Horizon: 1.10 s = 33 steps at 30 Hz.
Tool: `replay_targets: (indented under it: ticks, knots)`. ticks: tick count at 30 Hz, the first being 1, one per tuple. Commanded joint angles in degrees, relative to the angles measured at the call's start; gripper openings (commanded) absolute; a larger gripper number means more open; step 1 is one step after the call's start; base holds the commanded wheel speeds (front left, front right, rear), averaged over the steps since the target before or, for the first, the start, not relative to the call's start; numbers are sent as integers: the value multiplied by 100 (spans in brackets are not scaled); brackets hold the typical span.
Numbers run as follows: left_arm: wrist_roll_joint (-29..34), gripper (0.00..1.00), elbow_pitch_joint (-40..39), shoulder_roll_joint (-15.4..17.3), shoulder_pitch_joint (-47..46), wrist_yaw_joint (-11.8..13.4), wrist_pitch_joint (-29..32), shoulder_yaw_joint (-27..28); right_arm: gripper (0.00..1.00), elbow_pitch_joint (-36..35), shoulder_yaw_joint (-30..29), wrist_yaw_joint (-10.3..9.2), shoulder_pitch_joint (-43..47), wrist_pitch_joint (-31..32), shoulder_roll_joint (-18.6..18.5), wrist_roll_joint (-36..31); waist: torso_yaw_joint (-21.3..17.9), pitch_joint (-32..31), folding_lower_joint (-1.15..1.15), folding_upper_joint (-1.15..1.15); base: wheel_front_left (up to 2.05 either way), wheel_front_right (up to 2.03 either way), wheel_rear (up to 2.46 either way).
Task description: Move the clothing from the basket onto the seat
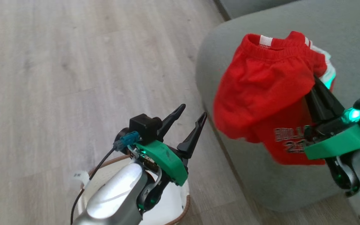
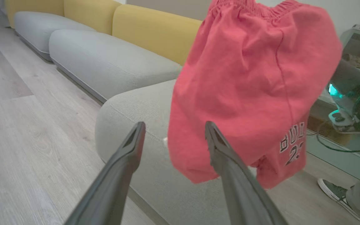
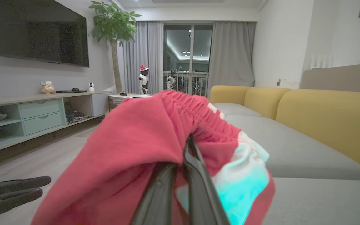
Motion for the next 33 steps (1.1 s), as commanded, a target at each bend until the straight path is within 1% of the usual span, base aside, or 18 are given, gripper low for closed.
replay_targets:
  ticks: [1, 12, 16, 26, 33]
  knots:
    - [48, 100, -134, 77, -362, 9, -69, 162, 0, -259, -25, -2, -14, -39, -145, 7, -294, 46, 0, 0, 0, 0, 0]
    - [212, 100, 76, 102, -528, 51, -159, 59, 0, -396, -170, -2, 11, -39, -219, 5, -1222, 178, 0, 0, 0, 0, 0]
    - [251, 100, 158, 92, -598, 54, -166, 15, 0, -380, -192, -2, 31, -39, -236, 33, -1485, 223, 0, 0, 0, 0, 0]
    - [324, 100, 460, -40, -885, -80, -146, -193, 0, -473, -554, -2, 226, -39, -246, 41, -1586, 388, 0, 0, 0, 0, 0]
    - [396, 100, 666, -99, -1072, -67, -192, -274, 0, -485, -745, -2, 122, -39, -357, 106, -1605, 517, 0, 0, 0, 0, 0]
